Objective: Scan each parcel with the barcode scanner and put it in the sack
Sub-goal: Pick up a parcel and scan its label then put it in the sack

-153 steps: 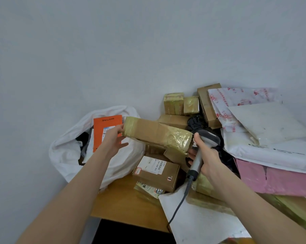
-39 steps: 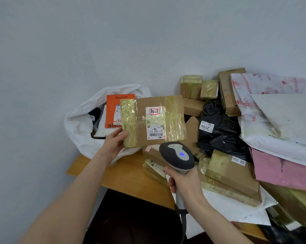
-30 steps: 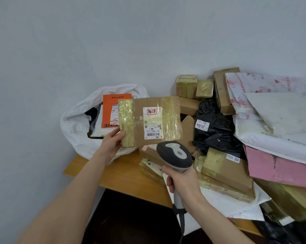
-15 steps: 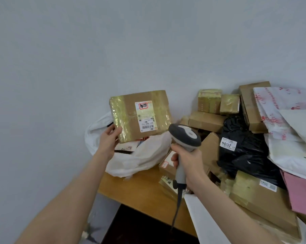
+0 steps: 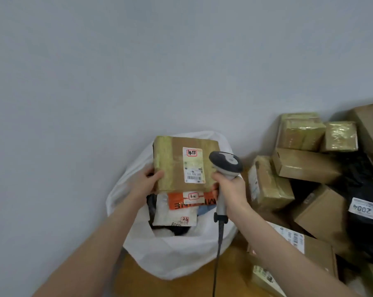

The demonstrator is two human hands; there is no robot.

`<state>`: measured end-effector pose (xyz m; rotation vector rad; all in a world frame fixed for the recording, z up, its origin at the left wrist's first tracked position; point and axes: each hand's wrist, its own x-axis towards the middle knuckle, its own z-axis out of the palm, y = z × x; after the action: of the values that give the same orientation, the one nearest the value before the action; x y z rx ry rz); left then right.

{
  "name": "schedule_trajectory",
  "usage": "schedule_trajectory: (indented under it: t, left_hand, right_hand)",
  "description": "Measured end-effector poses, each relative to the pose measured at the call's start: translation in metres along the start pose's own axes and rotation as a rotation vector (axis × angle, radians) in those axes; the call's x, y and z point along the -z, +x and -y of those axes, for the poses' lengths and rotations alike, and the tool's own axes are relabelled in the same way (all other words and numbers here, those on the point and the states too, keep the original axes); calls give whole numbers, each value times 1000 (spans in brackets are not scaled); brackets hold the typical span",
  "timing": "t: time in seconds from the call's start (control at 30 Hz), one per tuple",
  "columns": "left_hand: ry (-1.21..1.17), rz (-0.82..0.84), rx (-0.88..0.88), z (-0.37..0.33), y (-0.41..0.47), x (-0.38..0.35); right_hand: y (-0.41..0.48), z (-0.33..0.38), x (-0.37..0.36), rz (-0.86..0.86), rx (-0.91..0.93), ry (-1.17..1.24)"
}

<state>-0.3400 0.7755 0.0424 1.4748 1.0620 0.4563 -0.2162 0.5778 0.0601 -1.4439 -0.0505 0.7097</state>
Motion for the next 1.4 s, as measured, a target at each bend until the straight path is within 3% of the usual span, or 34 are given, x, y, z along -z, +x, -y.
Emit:
schedule_trajectory:
  t: [0.1,0.17,0.43,0.6,0.7,0.77,0.9,1.0,1.2,1.3,1.4]
  left_hand:
    - [68,95,112,5,29,-8]
    - [136,86,86,5,45,-10]
    - [1037,-275,-414,-9,93,7]
    - [1267,3,-95,-8,130,39]
    - [1368,24,-89,7,143,44]
    - [1316,-81,-139,6,150,45]
    - [924,-419,-224,-39,158,63]
    - [727,-539,-383,-87,152,69]
    - [668,-611,-515,-89,138,85]
    - [759,-459,-457,-79,133,75]
    - [846,-345,-428,-80,121,54]
  right_hand:
    - [21,-5,-26,-15,8,-58]
    - [35,-7,-39,-29,34,-93]
    - [74,-12,-73,3,127,-403]
    - [86,-34,-93,144,144,-613]
    - [85,-45,-99,112,181,-777]
    - [86,-49,-101,108,200,-859]
    - [89,-56,-117,195,174,-946]
    - [94,-57,-145,287,149,-1110]
    - [133,-48,-183,286,40,-999]
    - [142,-46,-188,314,-5,-941]
    - [139,-37,-175,377,-14,-632]
